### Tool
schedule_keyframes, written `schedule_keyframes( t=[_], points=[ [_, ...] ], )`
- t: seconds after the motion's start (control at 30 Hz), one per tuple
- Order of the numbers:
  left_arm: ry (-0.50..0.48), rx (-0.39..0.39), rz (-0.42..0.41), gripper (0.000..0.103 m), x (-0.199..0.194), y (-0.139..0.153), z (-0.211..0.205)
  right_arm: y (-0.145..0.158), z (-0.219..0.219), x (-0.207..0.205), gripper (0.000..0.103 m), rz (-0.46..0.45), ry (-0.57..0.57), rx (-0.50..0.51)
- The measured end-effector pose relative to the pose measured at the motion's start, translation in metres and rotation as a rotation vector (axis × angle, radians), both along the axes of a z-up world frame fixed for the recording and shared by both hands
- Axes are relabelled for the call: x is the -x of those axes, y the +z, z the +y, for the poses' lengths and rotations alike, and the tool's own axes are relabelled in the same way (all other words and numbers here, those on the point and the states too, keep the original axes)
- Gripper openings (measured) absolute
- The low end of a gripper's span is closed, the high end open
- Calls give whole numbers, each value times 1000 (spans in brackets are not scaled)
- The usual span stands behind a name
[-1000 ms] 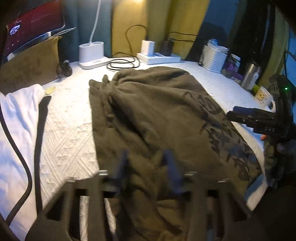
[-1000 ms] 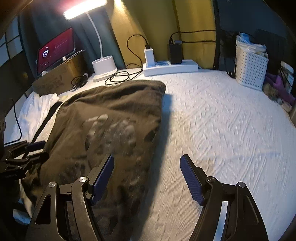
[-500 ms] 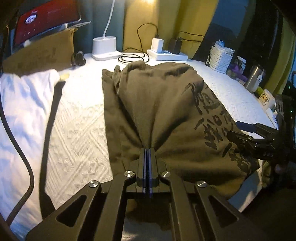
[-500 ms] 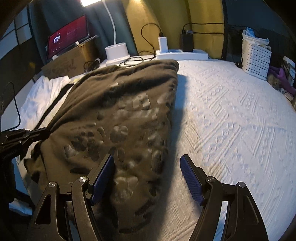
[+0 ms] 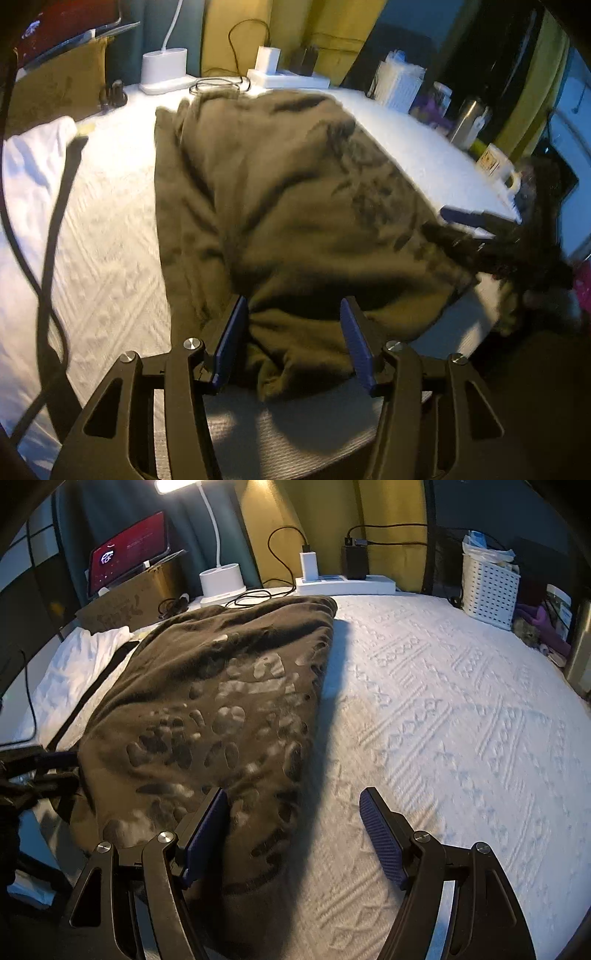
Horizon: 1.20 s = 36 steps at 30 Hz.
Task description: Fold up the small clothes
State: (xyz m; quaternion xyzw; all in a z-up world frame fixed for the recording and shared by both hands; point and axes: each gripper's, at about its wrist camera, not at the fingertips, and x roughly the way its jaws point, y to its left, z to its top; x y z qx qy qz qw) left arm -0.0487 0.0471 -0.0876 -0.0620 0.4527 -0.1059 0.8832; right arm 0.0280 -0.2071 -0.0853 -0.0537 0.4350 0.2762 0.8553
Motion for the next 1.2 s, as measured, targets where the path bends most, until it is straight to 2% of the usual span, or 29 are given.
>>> schedule_keyframes(
  t=[0.07,0.17,0.33,0.5,0.53,0.63,0.83,1.1,1.2],
  points=[
    [7,-65,-7,27,2,-1,-3,-1,-2,3,75,-9,3,8],
    [-6,-101,-12,22,6,-2,0,-2,-4,8,75,-31,9,23],
    [-5,-124,-18,22,15,-1,3,-2,-9,15,75,-50,8,30],
    [-5,-108,-16,23,20,11,15,0,-17,11,76,-12,18,6],
    [11,-112,-30,25,18,15,19,1,-19,9,76,0,17,-1],
    [66,-118,-70,44,10,27,30,10,-24,2,76,-13,-4,-14],
    [117,-92,-134,45,-17,46,41,18,-28,-16,76,-32,-29,-11],
    [144,-89,-164,45,-55,51,40,25,-19,-45,76,-47,-25,2],
    [146,-52,-175,45,-69,53,42,25,-13,-57,76,-47,-18,7]
  ],
)
